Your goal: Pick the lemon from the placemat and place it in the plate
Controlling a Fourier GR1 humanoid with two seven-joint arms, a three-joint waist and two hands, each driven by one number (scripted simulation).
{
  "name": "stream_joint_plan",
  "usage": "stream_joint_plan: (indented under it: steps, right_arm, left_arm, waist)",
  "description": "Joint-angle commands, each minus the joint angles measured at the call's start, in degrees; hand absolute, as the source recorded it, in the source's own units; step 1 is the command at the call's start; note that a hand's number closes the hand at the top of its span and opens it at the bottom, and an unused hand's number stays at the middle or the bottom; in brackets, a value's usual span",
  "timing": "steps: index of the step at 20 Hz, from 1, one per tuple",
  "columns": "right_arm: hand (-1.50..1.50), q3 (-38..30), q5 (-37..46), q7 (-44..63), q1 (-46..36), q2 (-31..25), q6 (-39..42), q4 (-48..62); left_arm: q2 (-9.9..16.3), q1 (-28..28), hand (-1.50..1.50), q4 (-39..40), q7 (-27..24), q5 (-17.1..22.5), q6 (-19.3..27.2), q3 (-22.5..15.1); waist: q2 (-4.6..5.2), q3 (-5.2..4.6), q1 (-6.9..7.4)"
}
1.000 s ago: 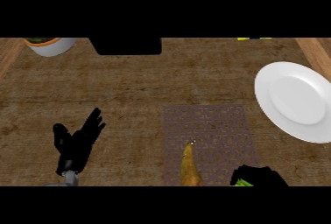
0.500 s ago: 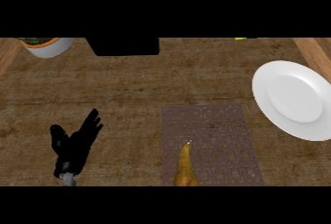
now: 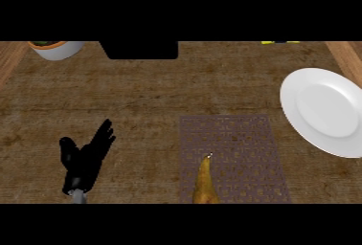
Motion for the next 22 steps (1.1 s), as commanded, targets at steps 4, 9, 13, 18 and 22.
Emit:
stream_joint_plan:
  steps: [4, 9, 13, 18, 22]
  right_arm:
    - [1.5, -8.5, -8.4, 1.0, -19.4, 0.3, 1.3, 18.2]
    - [1.5, -12.8, -8.1, 1.1, -34.8, -1.3, -1.2, 35.1]
    - [1.5, -15.5, -7.4, -6.6, -45.1, -4.3, 1.0, 52.6]
    - [1.5, -16.8, -6.1, -12.8, -58.8, -7.7, 3.6, 73.1]
    - [1.5, -18.1, -3.5, -21.6, -65.7, -9.8, 3.5, 89.1]
  left_arm:
    - [0.5, -0.6, 0.0, 1.4, -1.1, 0.7, -2.2, 0.4]
    - [0.0, -4.0, 0.0, 5.2, -1.0, 0.0, -1.6, 0.8]
    - [-1.6, -1.7, 0.0, 2.8, -1.8, -1.2, -0.5, -0.7]
    - [-1.0, -3.3, 0.0, 6.2, -2.0, -0.6, -1.4, 0.7]
    - [-1.4, -3.7, 0.0, 3.5, -0.1, -0.9, -1.2, -0.2]
  waist:
    - [0.23, -0.01, 1.17]
    - [0.47, 0.01, 1.59]
    - [0.37, 0.03, 1.63]
    - [0.61, 0.06, 2.02]
    - [0.76, 0.14, 2.48]
